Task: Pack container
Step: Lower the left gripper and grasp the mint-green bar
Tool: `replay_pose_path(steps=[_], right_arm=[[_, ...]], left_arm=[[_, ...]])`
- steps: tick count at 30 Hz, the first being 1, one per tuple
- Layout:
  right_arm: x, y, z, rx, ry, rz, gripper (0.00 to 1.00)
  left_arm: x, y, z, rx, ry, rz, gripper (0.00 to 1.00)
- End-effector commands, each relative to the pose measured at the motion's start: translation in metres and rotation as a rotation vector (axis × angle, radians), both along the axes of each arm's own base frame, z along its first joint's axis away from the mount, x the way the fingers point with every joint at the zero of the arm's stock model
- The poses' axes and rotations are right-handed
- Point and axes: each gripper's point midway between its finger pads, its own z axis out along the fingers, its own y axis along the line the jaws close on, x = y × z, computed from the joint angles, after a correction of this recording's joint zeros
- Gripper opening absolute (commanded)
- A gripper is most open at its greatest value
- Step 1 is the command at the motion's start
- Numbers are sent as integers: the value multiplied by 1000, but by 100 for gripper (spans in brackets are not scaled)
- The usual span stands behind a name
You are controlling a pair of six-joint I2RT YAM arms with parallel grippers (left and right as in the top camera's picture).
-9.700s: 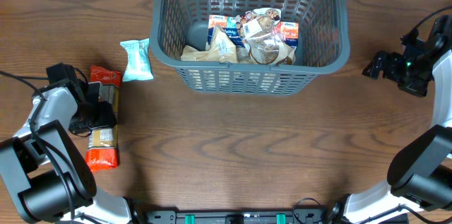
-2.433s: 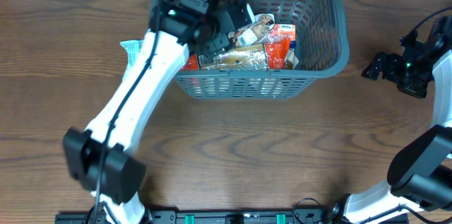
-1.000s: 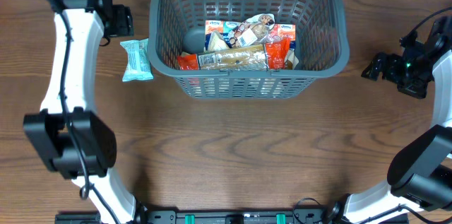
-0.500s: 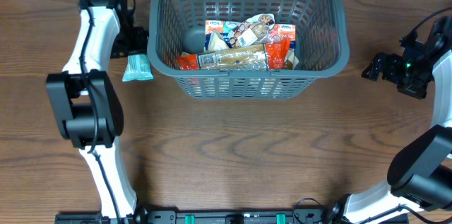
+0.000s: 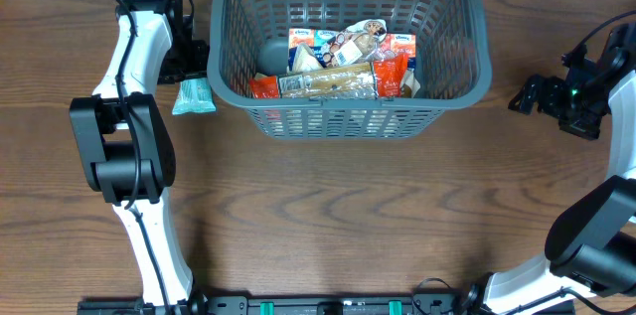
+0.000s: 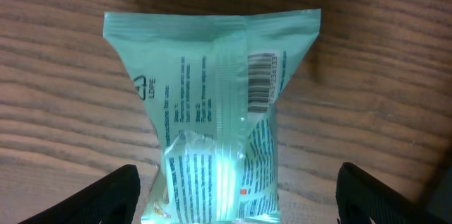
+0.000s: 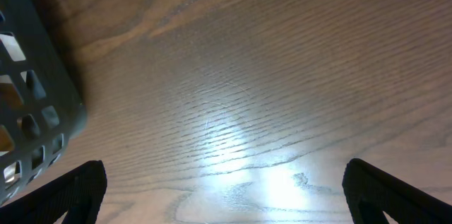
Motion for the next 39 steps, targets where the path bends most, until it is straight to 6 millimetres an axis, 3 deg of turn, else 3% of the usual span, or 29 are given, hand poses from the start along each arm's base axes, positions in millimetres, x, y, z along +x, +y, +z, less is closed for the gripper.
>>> replay_pose_path(steps=[1,15,22,36,37,39], right_arm=[[-1,1,-2,9,3,11,99],[-3,2,-2,11,11,19,99],[-3,2,-2,12,12,19,99],[-4,2,-2,13,14,19,99],[-4,2,-2,13,14,19,99],[-4,2,-2,13,14,19,99]], left_arm=[[-5,3,-12,-8,23,14,82],[3,7,-21,16,-7,5,82],[-4,8,-39,18,47,7,82],[0,11,-41,20,30,11,81],[0,11,-41,19,31,13,80],[-1,13,-41,19,34,16,63]])
